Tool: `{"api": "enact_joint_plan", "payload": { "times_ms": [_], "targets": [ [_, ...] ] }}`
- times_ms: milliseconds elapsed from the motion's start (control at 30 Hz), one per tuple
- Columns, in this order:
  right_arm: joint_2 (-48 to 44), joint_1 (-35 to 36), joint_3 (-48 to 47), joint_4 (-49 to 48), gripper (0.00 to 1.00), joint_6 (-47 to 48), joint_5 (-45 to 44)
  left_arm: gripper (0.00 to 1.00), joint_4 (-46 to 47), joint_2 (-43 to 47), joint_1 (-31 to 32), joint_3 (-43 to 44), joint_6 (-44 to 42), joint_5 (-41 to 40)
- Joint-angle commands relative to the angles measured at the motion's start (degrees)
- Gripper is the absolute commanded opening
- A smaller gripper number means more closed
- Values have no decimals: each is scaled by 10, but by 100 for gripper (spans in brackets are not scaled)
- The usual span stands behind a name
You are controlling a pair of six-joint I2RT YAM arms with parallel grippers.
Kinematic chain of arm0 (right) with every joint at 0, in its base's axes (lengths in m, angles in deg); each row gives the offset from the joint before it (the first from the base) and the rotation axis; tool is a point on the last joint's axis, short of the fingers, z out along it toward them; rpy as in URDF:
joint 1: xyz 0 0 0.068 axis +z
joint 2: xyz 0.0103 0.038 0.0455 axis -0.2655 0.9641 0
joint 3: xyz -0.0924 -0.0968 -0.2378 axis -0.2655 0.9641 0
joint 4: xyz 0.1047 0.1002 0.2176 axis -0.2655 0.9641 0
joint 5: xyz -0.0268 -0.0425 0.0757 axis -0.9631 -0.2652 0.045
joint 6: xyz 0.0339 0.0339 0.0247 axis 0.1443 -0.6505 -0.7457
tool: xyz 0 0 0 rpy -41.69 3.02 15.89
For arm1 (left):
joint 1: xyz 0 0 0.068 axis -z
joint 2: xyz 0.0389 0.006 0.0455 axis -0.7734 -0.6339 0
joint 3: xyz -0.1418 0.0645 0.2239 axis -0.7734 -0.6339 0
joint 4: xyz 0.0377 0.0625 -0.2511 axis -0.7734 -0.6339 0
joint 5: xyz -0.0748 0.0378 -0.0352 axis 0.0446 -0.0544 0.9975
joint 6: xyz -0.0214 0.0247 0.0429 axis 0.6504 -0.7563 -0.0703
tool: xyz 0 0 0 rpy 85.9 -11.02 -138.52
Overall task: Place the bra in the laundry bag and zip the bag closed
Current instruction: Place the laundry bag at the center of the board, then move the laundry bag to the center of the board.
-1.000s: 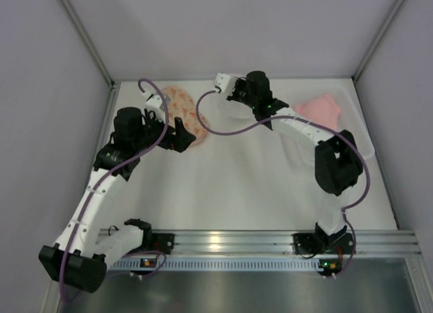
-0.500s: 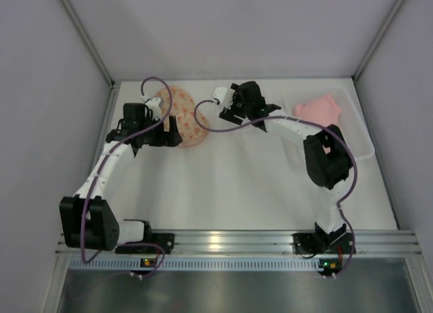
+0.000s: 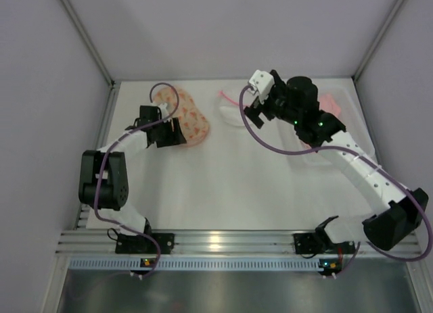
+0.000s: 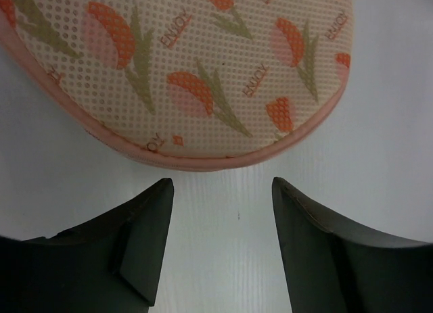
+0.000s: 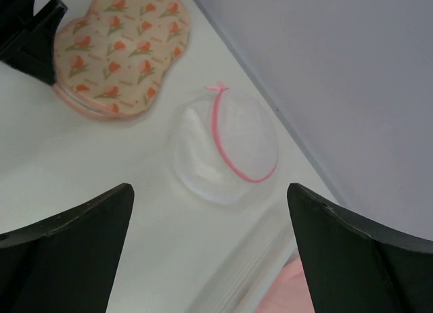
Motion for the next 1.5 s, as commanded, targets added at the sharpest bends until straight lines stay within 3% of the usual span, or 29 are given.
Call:
{"api": "enact_joint_plan", "payload": {
  "times_ms": [0, 200, 500, 600, 733, 767, 800, 933, 1067, 1100, 1200, 1333, 1467],
  "targets": [
    [-37, 1, 53, 53, 97, -27, 11, 64, 67, -30, -3, 25, 38, 13],
    [-71, -5, 81, 64, 97, -22, 14, 53, 94, -34, -6, 19, 63, 13],
    [-74, -5, 75, 76, 96, -27, 51, 64, 77, 91, -10, -27, 49, 31],
    [-67, -4, 78, 76, 97, -27, 60, 72, 52, 65, 0, 6, -46, 31],
    [-58, -5, 72, 86, 99, -22, 60, 76, -66, -24, 19, 93, -305, 85],
    [-57, -7, 71, 88, 99, -21, 64, 76, -81, -57, 22, 107, -336, 97],
    [-58, -9, 69, 96, 99, -21, 63, 76, -123, -101, 23, 158, -428, 111],
    [-60, -13, 67, 106, 99, -22, 63, 75, -158, -153, 28, 196, -468, 101],
    [-72, -21, 68, 121, 99, -21, 62, 58, -203, -166, 29, 169, -530, 107],
    [-76, -23, 71, 125, 99, -20, 62, 47, -207, -155, 31, 149, -551, 107],
    [-89, -24, 75, 134, 99, -19, 70, 35, -230, -89, 45, 63, -599, 120],
    [-95, -25, 78, 153, 99, -30, 94, 30, -306, 35, 76, -23, -635, 159],
    [-98, -23, 91, 160, 99, -47, 124, 33, -339, 141, 106, -69, -606, 180]
  ]
}}
